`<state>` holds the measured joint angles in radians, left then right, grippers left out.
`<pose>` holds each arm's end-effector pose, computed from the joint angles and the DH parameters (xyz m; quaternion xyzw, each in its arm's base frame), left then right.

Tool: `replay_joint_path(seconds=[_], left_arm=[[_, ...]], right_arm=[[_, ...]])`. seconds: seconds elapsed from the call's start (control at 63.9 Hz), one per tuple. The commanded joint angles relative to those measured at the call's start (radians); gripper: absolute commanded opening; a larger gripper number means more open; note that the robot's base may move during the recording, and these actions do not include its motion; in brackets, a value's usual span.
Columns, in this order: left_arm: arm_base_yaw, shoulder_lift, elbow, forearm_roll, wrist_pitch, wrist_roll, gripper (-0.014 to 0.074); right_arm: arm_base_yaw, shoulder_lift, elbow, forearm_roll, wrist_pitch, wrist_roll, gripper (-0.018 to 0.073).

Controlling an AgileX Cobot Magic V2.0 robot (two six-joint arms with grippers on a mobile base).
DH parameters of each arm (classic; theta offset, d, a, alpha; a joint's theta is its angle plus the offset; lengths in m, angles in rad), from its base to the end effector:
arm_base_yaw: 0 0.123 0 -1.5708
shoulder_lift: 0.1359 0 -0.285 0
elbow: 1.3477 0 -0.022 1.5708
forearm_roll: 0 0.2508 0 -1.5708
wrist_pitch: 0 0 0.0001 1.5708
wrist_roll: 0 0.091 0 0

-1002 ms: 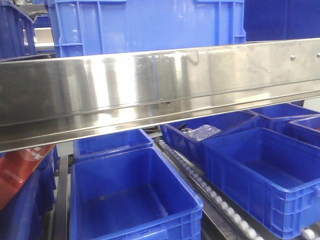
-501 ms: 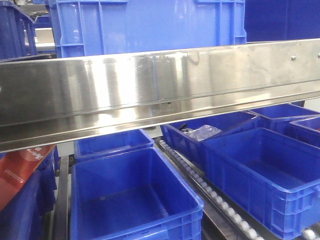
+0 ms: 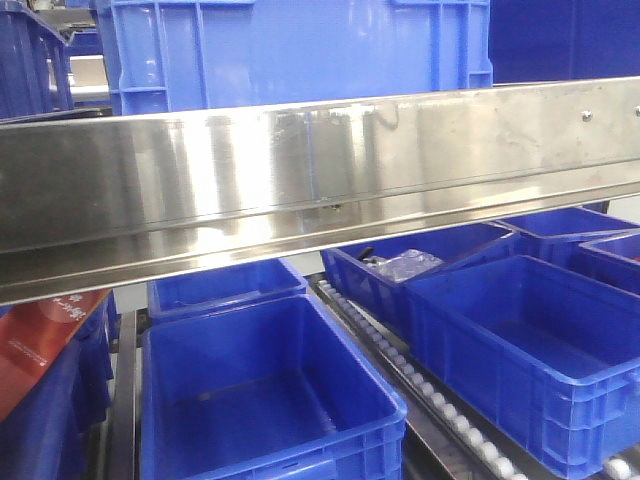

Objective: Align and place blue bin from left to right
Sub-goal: 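Open both grippers to release the bin walls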

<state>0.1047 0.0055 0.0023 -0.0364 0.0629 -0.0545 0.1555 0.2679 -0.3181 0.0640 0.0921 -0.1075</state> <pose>0.0568 0.0058 0.2064 -0.0676 0.6980 0.0041 0.7129 0.0733 0.0120 0.2952 -0.0708 0.6872 0.0424 0.7218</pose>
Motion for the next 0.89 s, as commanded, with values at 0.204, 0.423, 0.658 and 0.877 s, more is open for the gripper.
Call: replay_joint_path(seconds=[0.204,0.423,0.658,0.877], left_arm=[[0.002,-0.005,-0.002,-0.007,-0.029,0.004,-0.0111],[0.002,-0.005,-0.002,-0.007,-0.029,0.004,-0.0111],[0.002,-0.005,-0.002,-0.007,-0.029,0.004,-0.0111],[0.002,-0.005,-0.002,-0.007,-0.029,0.004,-0.0111]], right_arm=[[-0.004,-0.002,-0.002,-0.011,-0.021,-0.007,-0.0154],[-0.004,-0.002,-0.002,-0.011,-0.021,-0.007,-0.0154],[-0.004,-0.002,-0.002,-0.011,-0.021,-0.007,-0.0154],[-0.039,-0.017,0.000,-0.002,0.018,-0.007,-0.0154]])
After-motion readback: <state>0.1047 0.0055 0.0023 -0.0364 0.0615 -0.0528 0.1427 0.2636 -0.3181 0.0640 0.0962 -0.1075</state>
